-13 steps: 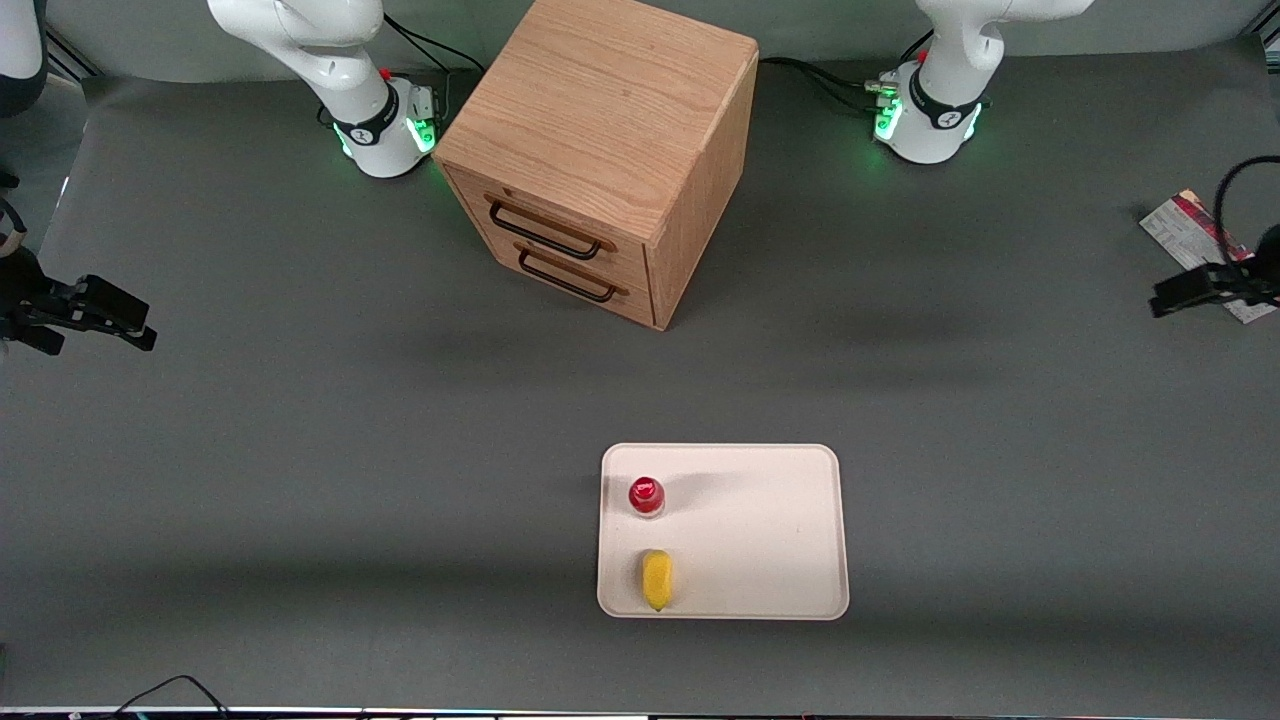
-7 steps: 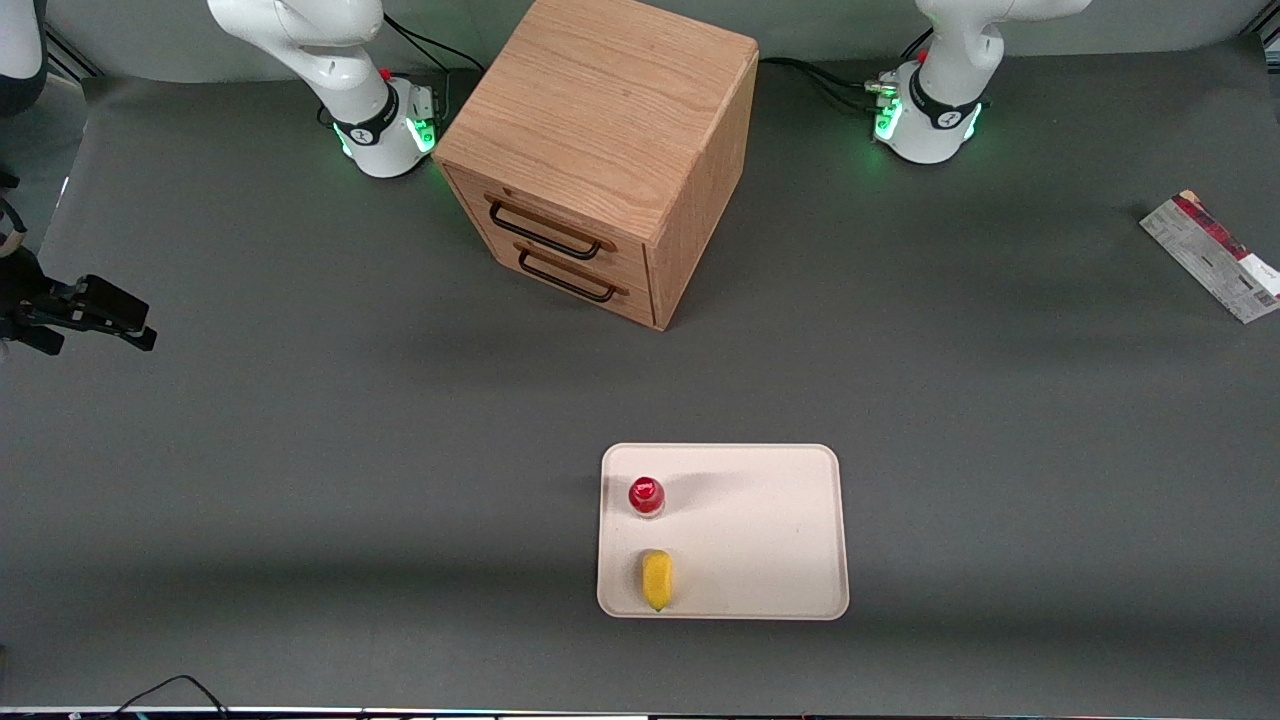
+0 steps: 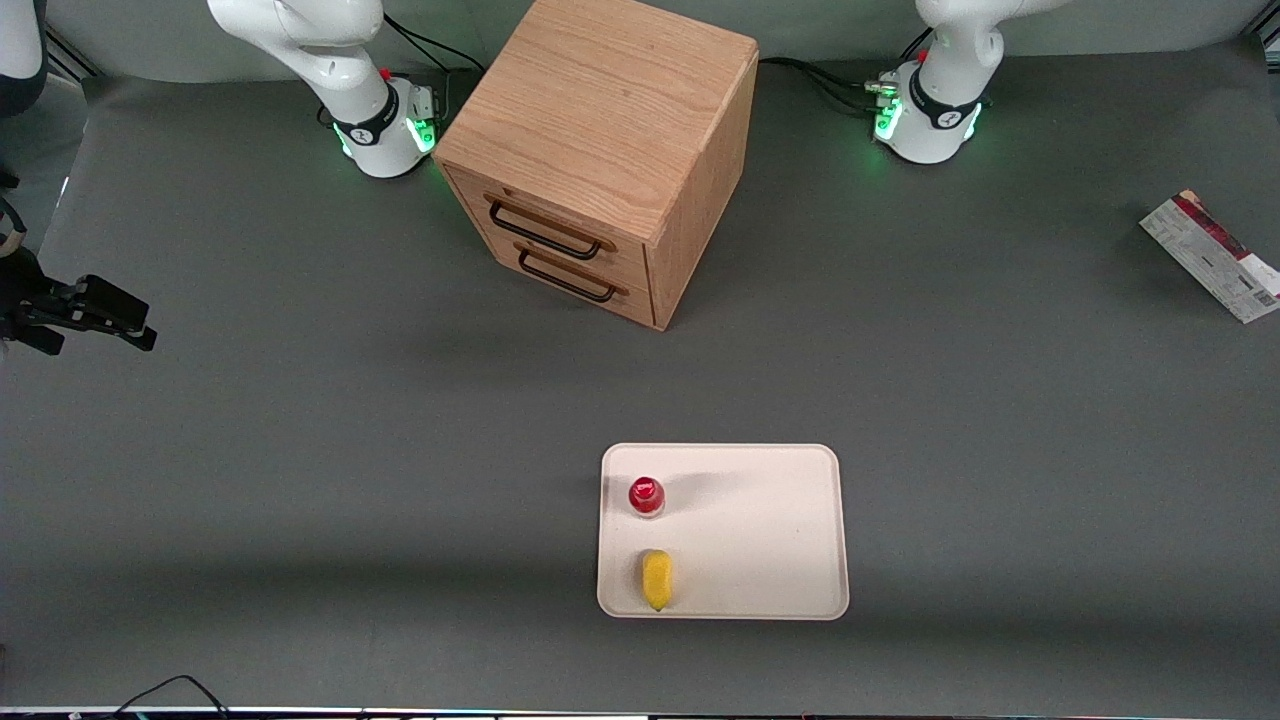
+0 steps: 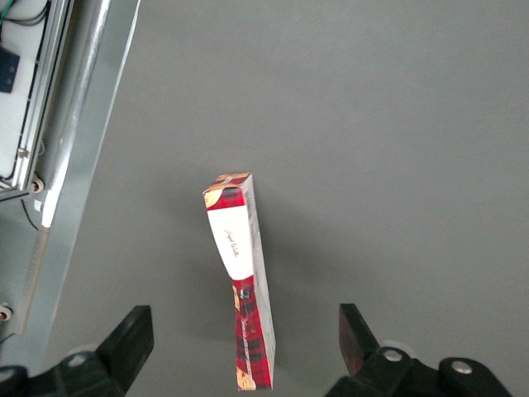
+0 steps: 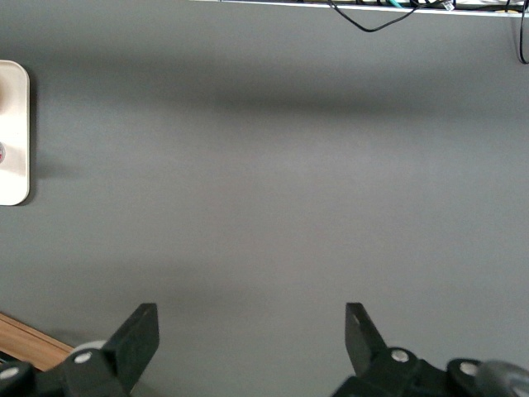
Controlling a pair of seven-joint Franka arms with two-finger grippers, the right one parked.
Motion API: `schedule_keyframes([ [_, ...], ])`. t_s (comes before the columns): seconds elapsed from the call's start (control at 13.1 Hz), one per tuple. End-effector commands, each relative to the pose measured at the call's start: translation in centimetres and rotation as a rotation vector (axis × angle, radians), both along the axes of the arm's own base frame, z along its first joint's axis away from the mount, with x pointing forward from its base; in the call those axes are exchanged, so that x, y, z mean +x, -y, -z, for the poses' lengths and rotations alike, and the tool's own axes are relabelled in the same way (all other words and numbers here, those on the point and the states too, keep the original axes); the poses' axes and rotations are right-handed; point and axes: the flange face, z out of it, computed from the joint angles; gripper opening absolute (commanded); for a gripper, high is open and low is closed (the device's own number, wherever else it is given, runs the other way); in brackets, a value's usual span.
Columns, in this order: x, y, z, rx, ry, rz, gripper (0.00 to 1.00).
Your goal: Place red cookie box on tray
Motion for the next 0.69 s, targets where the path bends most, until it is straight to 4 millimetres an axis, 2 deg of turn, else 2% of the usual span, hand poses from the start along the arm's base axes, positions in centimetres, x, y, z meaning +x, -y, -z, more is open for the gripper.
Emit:
schedule_keyframes([
  [0.0, -1.9, 0.7, 3.8, -0.023, 0.036, -0.026, 1.00],
  [0.23, -4.9, 0.9, 8.4, -0.025, 0.048, -0.062, 1.00],
  [0.38, -5.7, 1.3, 11.5, 0.016, 0.053, -0.057, 1.00],
  [0.61, -6.9, -0.1, 13.9, 0.026, 0.056, -0.057, 1.00],
])
